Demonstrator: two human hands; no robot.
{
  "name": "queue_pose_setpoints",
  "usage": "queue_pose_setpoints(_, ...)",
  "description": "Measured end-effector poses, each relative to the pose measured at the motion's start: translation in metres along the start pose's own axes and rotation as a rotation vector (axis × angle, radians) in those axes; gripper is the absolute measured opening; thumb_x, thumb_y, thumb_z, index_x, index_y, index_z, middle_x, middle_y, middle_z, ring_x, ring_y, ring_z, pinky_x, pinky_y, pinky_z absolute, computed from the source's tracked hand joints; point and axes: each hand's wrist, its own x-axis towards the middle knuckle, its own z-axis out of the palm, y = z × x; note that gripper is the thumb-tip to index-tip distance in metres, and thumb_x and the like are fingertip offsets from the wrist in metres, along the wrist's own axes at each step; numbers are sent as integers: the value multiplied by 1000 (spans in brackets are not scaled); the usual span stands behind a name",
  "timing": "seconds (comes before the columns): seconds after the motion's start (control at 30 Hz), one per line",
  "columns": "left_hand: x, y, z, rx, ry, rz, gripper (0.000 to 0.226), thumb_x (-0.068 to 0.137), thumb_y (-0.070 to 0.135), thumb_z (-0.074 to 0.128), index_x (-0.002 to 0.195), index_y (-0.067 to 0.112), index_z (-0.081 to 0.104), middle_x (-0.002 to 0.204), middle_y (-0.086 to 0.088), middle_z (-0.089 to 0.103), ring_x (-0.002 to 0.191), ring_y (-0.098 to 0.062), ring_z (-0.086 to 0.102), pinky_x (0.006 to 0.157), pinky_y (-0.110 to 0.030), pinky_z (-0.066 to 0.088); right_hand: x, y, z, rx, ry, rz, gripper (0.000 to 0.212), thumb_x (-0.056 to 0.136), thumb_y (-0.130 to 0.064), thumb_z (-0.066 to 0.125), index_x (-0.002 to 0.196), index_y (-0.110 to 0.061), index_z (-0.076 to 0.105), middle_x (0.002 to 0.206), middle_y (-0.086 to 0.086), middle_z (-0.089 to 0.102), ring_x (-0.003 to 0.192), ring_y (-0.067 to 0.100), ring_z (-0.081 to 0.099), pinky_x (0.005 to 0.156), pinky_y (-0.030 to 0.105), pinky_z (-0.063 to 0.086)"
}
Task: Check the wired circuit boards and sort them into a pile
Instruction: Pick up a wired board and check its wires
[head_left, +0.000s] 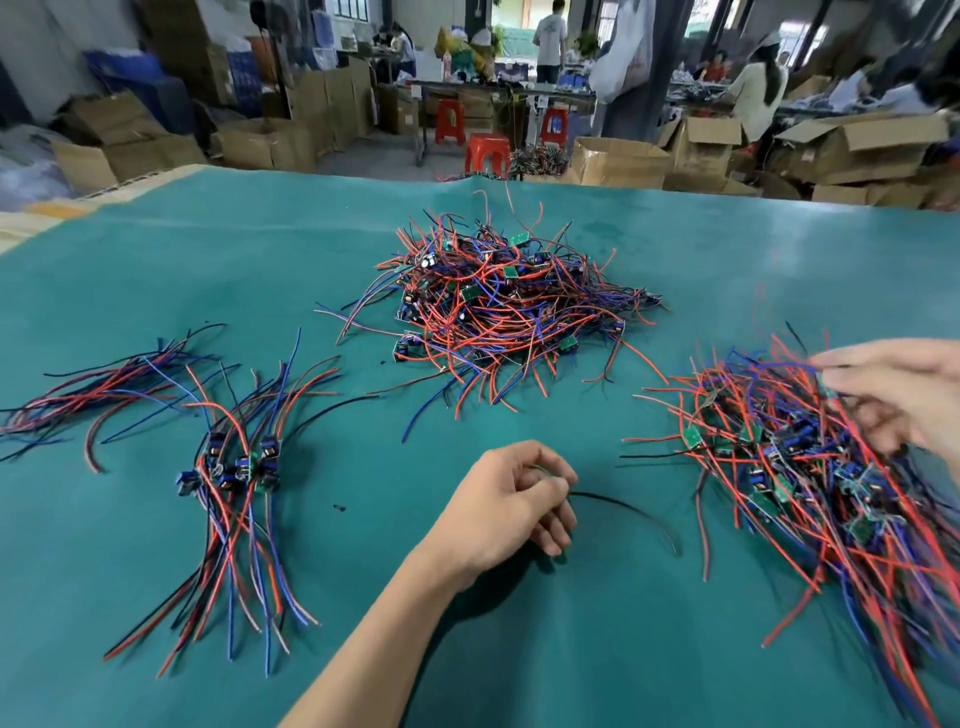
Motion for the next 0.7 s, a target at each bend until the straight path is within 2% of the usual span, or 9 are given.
queue_pose_setpoints(0.1, 1, 0, -1, -7, 16, 11, 13, 97, -5, 46, 108, -5, 54, 70, -16, 66, 50, -22, 59, 48, -26, 51, -5, 12, 4, -425, -78, -3, 16, 81, -17, 84, 82, -31, 76, 59, -8, 69, 49, 5, 57, 44, 10, 41)
queue_pose_setpoints(0.17, 1, 0, -1, -9, 22, 12, 14, 97, -5, 47, 110, -6, 54, 71, -16, 66, 50, -22, 59, 48, -25, 51, -1, 17, 11, -729, 22, -46, 29, 75, -22, 89, 67, -38, 66, 65, -11, 71, 62, 16, 65, 60, 22, 49)
queue_pose_setpoints(0.2, 1, 0, -1, -11, 24, 11, 14, 97, -5, 47, 110, -6, 54, 70, -15, 66, 50, -22, 59, 48, -25, 51, -1, 14, 19, -776, 79, -93, 32, 74, -25, 89, 65, -41, 63, 67, -12, 70, 66, 18, 66, 68, 26, 49)
queue_pose_setpoints(0.27, 1, 0, -1, -16, 30, 5, 15, 97, -6, 47, 110, -6, 54, 69, -14, 65, 50, -22, 59, 48, -26, 51, -6, -6, 44, -743, 41, -187, 25, 73, -32, 84, 65, -45, 63, 65, -23, 66, 65, 5, 66, 69, 19, 44)
queue_pose_setpoints(0.33, 1, 0, -1, -27, 29, 2, 16, 96, -6, 47, 110, -6, 53, 70, -15, 65, 49, -22, 59, 48, -26, 51, -7, -31, 81, -638, -82, -295, 14, 74, -31, 80, 70, -41, 71, 65, -26, 67, 62, -7, 63, 64, 11, 43)
queue_pose_setpoints(0.4, 2, -1, -1, -28, 29, 4, 17, 95, -6, 47, 111, -5, 54, 69, -14, 65, 49, -22, 60, 48, -27, 52, -5, -56, 131, -587, -206, -439, 11, 80, -21, 75, 79, -32, 78, 75, -17, 74, 73, 3, 70, 73, 11, 48)
queue_pose_setpoints(0.5, 1, -1, -2, -14, 48, 8, 17, 93, -6, 46, 108, -3, 54, 69, -13, 66, 51, -25, 62, 49, -28, 54, 7, -88, 218, -575, -365, -580, 23, 85, -11, 64, 95, -26, 79, 98, 1, 77, 97, 24, 70, 92, 34, 53)
queue_pose_setpoints(0.6, -1, 1, -3, 6, 41, 39, 15, 91, -9, 44, 98, -3, 57, 72, -15, 67, 54, -26, 63, 52, -30, 54, 28, -102, 287, -655, -406, -592, 30, 87, -11, 62, 109, -27, 74, 117, 6, 67, 110, 31, 62, 94, 40, 53)
queue_pose_setpoints(0.7, -3, 3, -5, 41, 27, 76, 27, 85, -14, 38, 85, 1, 61, 64, 4, 67, 52, -7, 61, 52, -19, 50, 44, -89, 320, -796, -401, -550, 31, 92, -12, 60, 119, -23, 69, 125, 8, 57, 119, 34, 54, 91, 43, 51)
